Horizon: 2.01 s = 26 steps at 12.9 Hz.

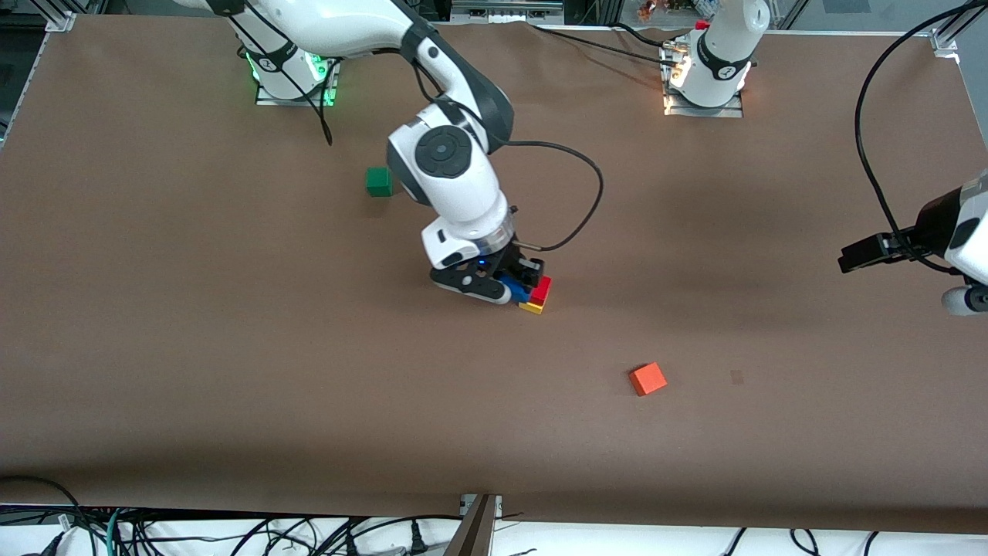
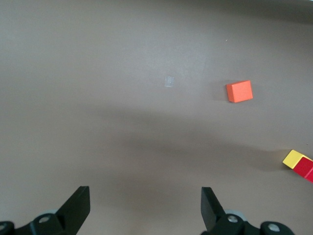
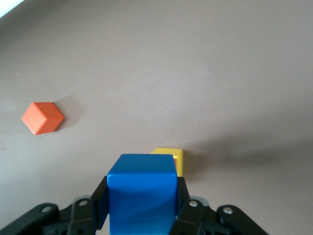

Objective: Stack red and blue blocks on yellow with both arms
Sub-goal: 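Lower the blue cube onto the red cube with the right gripper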

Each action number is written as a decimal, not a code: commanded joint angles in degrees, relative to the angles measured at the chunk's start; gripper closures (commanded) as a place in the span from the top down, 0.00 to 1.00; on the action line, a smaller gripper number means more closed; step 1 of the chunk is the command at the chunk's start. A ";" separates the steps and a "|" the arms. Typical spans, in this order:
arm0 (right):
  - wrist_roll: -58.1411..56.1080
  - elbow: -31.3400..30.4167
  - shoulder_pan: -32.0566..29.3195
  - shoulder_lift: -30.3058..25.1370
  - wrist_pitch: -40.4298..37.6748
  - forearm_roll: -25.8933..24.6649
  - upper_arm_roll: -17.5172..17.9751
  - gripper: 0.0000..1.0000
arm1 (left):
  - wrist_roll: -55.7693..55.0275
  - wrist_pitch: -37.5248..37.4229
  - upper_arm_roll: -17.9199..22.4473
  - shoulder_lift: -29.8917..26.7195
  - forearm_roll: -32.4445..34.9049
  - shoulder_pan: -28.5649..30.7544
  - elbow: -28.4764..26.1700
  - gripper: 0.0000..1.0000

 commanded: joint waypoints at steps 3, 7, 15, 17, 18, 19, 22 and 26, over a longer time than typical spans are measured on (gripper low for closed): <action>4.89 4.56 2.37 5.28 0.96 -2.83 -0.78 0.51 | 2.83 8.32 0.31 -10.50 -2.32 1.04 -16.65 1.00; 5.96 4.48 2.72 5.54 0.52 -3.28 -0.70 0.51 | 2.83 8.42 0.49 -9.19 -2.32 1.39 -16.15 1.00; 8.25 4.12 3.69 6.15 -0.01 -3.45 -0.78 0.51 | 2.83 8.42 0.40 -9.10 -2.32 1.30 -15.98 1.00; 8.25 4.12 3.95 6.68 0.08 -3.98 -0.78 0.51 | 2.83 8.33 0.40 -9.02 -2.32 1.30 -15.71 1.00; 8.16 4.12 3.95 6.86 0.17 -4.42 -0.78 0.51 | 2.83 8.33 0.40 -9.02 -2.32 1.30 -15.54 1.00; 8.16 4.12 3.95 6.95 0.25 -4.42 -0.78 0.51 | 2.83 8.33 0.49 -9.02 -2.32 1.30 -15.53 1.00; 8.25 4.12 3.95 6.95 0.34 -4.42 -0.78 0.56 | 2.83 8.33 0.40 -8.66 -2.32 1.30 -15.53 1.00; 8.33 4.12 3.95 6.86 0.43 -4.33 -0.78 1.00 | 2.83 8.33 0.40 -8.58 -2.32 1.21 -15.45 1.00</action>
